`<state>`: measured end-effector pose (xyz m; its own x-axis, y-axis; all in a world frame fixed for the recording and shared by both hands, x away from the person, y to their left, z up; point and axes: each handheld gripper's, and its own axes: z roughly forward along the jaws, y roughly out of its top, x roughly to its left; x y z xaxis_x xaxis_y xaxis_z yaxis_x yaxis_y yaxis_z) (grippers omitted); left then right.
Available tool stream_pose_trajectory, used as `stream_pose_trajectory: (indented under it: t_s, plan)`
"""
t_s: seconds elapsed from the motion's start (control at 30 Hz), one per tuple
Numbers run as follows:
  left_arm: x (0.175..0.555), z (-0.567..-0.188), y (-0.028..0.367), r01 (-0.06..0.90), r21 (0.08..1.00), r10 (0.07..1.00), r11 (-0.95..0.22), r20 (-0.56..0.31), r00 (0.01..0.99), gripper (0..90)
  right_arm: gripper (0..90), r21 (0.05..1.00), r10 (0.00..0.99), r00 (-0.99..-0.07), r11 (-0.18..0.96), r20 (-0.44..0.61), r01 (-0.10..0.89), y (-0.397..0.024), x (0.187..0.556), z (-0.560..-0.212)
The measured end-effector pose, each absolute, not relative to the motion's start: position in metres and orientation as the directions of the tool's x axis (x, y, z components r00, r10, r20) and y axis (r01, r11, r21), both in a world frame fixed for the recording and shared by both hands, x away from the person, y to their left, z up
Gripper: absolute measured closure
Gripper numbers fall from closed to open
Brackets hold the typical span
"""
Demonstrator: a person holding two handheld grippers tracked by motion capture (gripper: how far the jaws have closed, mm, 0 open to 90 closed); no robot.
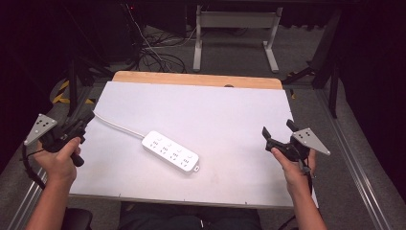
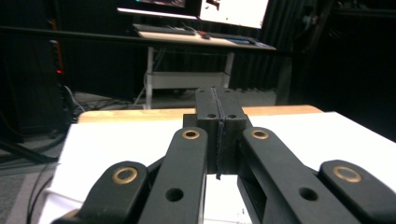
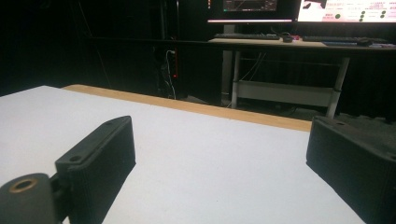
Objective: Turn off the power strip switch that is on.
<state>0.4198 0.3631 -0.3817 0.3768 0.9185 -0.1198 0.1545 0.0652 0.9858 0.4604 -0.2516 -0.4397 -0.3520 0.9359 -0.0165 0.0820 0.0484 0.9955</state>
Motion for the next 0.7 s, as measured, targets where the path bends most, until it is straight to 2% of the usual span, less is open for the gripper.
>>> stream_pose_trajectory:
  t_s: [0.27, 0.7]
  plan:
    - [0.43, -0.379, 0.337, 0.185, 0.982, 0.885, -0.035, -0.056, 0.462, 90.0, 8.6, 0.996, 0.937, -0.349, 0.046, -0.015, 0.081, -0.254, 0.459, -0.44]
    - [0.446, -0.385, 0.297, 0.229, 0.965, 0.84, -0.125, -0.02, 0.542, 90.0, 9.2, 0.996, 0.937, -0.349, 0.048, -0.017, 0.08, -0.254, 0.459, -0.439]
